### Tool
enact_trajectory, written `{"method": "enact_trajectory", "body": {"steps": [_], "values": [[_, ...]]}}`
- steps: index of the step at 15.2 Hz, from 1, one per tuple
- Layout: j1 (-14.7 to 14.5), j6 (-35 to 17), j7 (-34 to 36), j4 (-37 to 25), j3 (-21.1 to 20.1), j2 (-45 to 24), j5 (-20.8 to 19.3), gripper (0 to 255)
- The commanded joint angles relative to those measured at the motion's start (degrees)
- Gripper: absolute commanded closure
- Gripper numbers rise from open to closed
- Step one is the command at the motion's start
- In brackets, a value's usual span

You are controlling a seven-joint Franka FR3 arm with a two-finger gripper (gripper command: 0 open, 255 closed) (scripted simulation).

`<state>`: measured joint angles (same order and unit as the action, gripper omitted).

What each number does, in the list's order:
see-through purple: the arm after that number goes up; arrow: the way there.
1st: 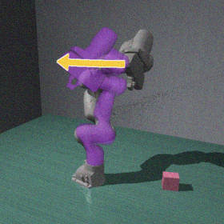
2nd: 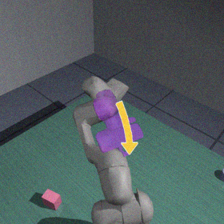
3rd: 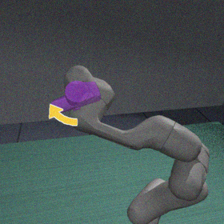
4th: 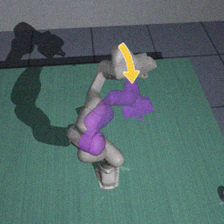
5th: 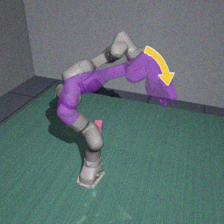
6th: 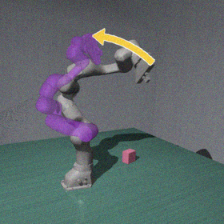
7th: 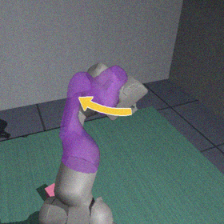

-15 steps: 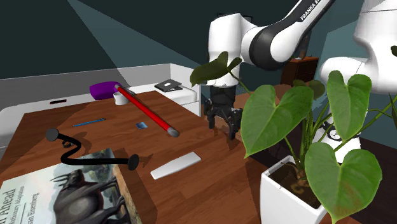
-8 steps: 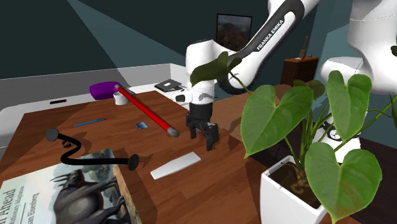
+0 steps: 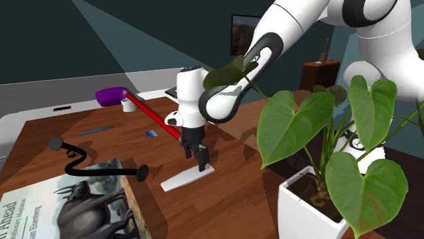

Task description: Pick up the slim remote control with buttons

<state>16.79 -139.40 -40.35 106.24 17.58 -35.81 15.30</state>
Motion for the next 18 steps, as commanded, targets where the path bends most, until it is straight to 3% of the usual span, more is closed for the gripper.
{"method": "enact_trajectory", "body": {"steps": [1, 3, 12, 13, 18], "values": [[1.7, 0.1, -0.8, -4.5, -0.6, -4.3, 0.8, 0], [3.1, 0.6, -1.2, -8.6, -1.0, -8.0, 1.2, 0], [4.1, -2.5, -1.8, -10.3, -2.3, -12.7, 2.4, 0], [4.1, -2.5, -1.8, -10.2, -2.3, -12.6, 2.3, 255], [4.1, -2.5, -1.8, -10.3, -2.3, -12.6, 2.3, 255]]}}
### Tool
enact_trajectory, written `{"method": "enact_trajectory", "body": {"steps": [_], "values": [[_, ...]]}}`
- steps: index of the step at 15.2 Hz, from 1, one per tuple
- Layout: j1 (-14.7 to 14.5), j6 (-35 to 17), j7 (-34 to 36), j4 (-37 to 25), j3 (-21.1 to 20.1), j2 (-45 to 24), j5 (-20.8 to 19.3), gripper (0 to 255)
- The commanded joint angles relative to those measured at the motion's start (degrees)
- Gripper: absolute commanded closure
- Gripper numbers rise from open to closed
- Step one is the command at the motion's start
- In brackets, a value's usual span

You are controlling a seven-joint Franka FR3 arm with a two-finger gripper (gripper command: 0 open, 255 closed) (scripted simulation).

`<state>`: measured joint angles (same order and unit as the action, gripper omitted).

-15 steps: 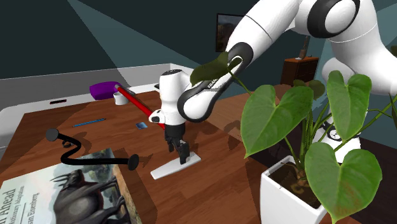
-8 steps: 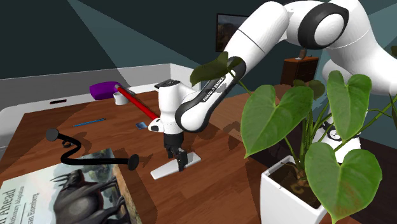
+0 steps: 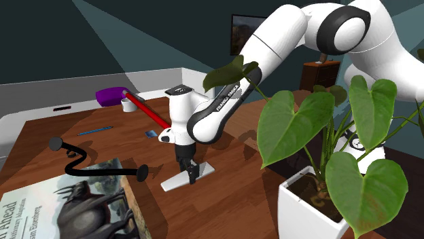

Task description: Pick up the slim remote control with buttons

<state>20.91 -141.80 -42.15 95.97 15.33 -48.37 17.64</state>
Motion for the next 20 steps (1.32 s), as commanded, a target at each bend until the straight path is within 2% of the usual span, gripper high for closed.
{"method": "enact_trajectory", "body": {"steps": [1, 4, 20], "values": [[0.0, 0.0, 0.0, 0.0, 0.0, -0.1, 0.0, 255], [0.0, -0.1, 0.0, 0.0, 0.0, -0.1, 0.0, 255], [-1.9, 6.4, 1.3, 2.5, 2.5, 8.9, -2.4, 255]]}}
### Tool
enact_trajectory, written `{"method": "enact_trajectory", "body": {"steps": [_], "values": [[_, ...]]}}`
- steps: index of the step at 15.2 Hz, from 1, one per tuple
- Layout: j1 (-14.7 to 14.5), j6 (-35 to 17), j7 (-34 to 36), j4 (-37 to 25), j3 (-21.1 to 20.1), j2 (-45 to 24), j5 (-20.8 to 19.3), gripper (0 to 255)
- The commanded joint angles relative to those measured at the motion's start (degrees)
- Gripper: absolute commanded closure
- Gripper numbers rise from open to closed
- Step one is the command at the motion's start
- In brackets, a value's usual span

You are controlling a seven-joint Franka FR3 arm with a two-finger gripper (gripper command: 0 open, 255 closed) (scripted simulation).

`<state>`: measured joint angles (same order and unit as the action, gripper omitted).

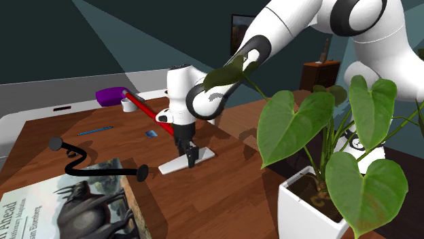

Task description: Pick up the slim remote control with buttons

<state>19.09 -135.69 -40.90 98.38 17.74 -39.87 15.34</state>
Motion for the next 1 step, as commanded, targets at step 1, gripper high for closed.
{"method": "enact_trajectory", "body": {"steps": [1], "values": [[-0.1, 0.3, 0.1, 0.1, 0.1, 0.4, -0.1, 255]]}}
